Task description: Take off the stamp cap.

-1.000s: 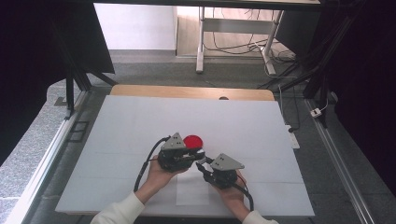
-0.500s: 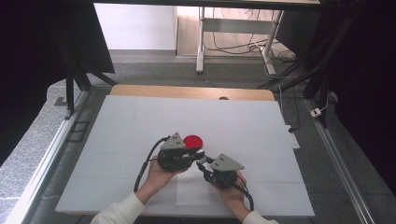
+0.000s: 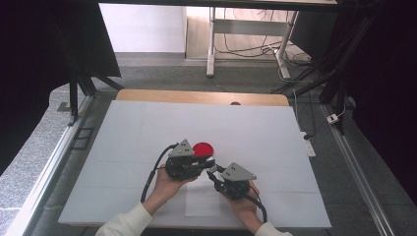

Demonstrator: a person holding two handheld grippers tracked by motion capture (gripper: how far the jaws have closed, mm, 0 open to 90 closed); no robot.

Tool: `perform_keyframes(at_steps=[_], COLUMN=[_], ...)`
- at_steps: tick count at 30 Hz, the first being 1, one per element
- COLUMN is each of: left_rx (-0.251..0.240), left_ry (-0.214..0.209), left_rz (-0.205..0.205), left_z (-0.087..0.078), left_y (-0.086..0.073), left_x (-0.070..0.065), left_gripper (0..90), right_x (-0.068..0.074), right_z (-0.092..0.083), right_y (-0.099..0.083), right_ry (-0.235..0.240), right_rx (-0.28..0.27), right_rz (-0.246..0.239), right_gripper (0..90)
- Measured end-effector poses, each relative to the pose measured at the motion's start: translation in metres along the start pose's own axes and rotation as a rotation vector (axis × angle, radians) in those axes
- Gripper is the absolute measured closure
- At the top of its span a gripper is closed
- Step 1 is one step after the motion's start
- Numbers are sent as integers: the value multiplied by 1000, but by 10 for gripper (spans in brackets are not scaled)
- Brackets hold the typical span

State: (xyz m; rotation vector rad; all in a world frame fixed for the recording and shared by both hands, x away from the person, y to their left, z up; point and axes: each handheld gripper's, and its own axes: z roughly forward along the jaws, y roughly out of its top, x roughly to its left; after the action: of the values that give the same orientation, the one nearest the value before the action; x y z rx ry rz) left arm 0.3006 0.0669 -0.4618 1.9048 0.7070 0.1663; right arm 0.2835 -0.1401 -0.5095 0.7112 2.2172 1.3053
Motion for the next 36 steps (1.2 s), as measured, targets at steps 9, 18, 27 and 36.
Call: perform_keyframes(at_steps=[9, 18, 27, 36], left_rx=[-4, -9, -20, -9], left_ry=[1, 0, -7, -9], left_rz=[-3, -7, -21, -20], left_z=[-1, -1, -1, -1], left_y=[0, -1, -1, -1], left_x=[0, 0, 1, 2], left_gripper=[752, 752, 751, 752], right_x=[2, 3, 3, 4], right_z=[-1, -1, -2, -2], right_y=[-1, 0, -1, -1], right_ry=[-15, -40, -33, -39], right_rx=[-7, -2, -17, 1], right_rz=[-5, -48, -18, -41], right_gripper=[648, 649, 650, 651])
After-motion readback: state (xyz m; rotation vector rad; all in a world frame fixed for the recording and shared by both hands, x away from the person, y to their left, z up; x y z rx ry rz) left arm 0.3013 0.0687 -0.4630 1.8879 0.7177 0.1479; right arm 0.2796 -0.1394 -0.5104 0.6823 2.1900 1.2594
